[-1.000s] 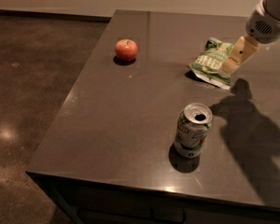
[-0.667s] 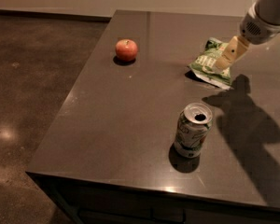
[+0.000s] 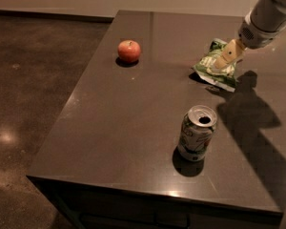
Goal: Move green jalapeno chip bag near 7up can
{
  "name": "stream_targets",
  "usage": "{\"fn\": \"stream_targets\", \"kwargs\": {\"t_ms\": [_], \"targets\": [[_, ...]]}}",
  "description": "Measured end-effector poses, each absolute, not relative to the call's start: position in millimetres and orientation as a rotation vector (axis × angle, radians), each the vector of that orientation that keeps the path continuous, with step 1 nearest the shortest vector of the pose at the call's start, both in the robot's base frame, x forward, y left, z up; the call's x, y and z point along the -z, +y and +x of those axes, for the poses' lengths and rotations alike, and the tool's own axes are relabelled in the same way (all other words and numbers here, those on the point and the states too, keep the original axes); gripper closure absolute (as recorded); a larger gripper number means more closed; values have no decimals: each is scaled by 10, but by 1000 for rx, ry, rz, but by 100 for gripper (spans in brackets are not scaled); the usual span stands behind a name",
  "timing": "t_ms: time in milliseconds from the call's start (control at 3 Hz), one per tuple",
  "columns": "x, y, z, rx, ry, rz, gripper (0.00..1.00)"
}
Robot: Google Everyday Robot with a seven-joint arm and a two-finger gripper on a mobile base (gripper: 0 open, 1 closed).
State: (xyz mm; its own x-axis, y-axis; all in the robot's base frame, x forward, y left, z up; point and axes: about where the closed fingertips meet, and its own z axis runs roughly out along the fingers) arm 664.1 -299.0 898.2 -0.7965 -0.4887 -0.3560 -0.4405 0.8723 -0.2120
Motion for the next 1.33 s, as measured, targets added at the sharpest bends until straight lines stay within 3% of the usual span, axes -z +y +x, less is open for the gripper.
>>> {"fn": "stream_targets", "kwargs": {"t_ms": [667, 1000, 1333], "targets": [[-8647, -2937, 6811, 120, 2694, -641, 0], [-8559, -2851, 6822, 73, 2701, -664, 11], [-8562, -2766, 6785, 29, 2694, -696, 43]]}}
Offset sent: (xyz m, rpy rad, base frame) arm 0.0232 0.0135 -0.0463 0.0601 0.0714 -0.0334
